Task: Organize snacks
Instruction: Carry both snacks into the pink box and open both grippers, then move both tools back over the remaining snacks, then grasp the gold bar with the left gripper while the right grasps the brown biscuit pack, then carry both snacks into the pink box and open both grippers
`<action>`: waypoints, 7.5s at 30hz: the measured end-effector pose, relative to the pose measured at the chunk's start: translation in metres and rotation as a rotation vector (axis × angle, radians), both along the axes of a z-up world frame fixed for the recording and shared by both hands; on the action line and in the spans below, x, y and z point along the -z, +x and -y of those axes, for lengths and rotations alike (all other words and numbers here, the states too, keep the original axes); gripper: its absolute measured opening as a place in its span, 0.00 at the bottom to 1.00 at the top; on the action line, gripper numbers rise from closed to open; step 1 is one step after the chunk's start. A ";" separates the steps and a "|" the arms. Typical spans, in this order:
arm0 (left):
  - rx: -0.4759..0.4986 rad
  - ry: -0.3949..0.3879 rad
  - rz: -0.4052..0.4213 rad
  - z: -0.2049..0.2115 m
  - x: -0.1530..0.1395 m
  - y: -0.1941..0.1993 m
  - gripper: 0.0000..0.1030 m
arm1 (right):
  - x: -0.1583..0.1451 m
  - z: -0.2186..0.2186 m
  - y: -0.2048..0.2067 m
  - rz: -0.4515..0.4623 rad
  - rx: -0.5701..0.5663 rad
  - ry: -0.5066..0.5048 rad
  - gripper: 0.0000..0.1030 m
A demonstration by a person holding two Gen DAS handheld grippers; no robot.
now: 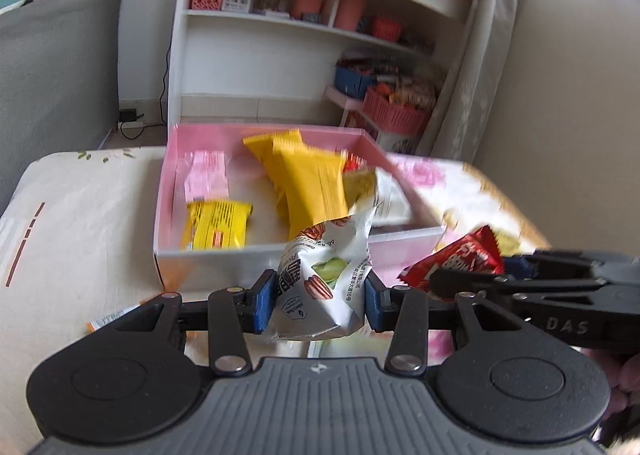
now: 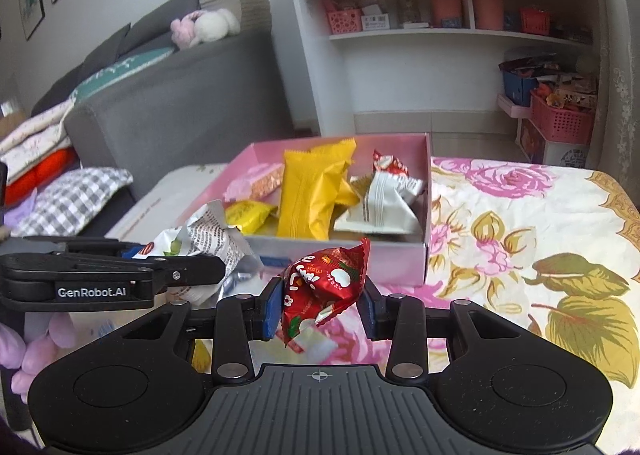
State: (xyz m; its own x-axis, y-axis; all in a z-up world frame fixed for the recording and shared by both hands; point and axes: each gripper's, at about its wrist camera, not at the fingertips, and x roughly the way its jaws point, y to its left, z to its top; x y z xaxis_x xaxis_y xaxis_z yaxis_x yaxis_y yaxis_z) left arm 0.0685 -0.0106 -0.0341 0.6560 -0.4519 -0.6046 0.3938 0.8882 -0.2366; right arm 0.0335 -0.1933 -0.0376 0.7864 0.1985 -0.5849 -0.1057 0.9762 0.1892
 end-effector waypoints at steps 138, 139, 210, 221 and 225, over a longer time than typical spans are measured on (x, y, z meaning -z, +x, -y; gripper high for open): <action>0.006 0.267 -0.005 0.007 0.056 -0.060 0.52 | 0.062 0.021 -0.028 -0.085 -0.052 -0.187 1.00; 0.003 0.268 -0.005 0.008 0.056 -0.058 0.53 | 0.062 0.020 -0.028 -0.083 -0.051 -0.188 1.00; -0.232 -0.007 -0.161 -0.001 -0.014 0.125 0.25 | 0.013 0.027 0.077 -0.009 0.107 0.163 0.55; -0.326 -0.071 -0.219 -0.001 0.006 0.158 0.25 | 0.022 0.034 0.086 -0.015 0.156 0.188 0.55; -0.350 -0.078 -0.206 0.003 0.013 0.161 0.25 | 0.023 0.033 0.086 -0.011 0.157 0.186 0.55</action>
